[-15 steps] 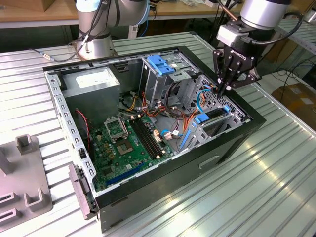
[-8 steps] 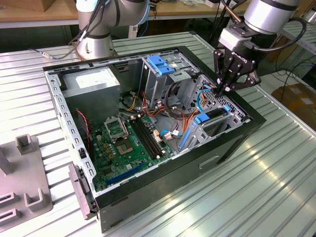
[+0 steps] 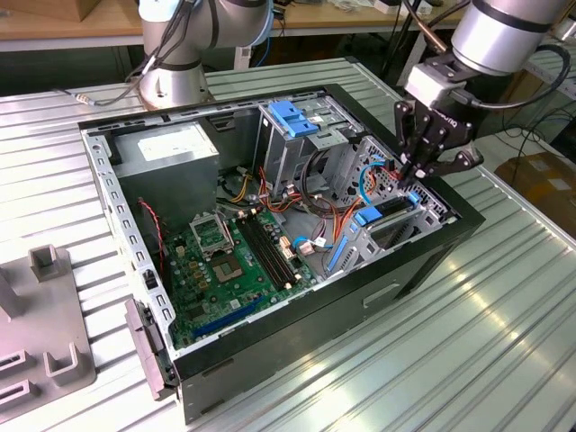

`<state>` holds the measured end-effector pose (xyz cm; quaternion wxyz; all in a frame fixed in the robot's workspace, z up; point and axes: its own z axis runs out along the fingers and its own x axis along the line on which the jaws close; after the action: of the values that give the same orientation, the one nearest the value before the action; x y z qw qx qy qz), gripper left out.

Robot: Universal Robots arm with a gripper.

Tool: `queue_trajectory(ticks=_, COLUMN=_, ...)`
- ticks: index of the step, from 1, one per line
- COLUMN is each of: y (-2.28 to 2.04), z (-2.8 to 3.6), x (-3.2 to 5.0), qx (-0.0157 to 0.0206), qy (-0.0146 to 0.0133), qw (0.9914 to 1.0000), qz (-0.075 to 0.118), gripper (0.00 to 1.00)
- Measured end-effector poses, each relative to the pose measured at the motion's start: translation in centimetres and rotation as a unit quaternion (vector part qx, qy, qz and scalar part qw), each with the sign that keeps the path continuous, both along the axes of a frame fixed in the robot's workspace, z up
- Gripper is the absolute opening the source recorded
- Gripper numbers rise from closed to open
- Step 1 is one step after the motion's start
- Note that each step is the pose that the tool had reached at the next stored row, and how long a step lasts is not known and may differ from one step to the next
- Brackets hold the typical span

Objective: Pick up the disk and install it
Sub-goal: 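Insert the first disk wire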

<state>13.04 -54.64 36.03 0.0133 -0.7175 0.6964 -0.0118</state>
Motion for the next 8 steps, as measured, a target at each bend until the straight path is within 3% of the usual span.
queue_trajectory(ticks=4, y=-0.39, z=-0.18, x=-0.6, qx=0.0002, qy=-0.0051, qw=0.99999, qz=0.0, gripper=0.16)
queue_trajectory(ticks=6, y=-0.69, z=-0.27, x=-0.71, qx=0.0001, qy=-0.0062, qw=0.99998, qz=0.0, gripper=0.16)
queue_trajectory(ticks=8, y=-0.69, z=-0.35, x=-0.72, qx=0.0001, qy=-0.0063, qw=0.99998, qz=0.0, gripper=0.16)
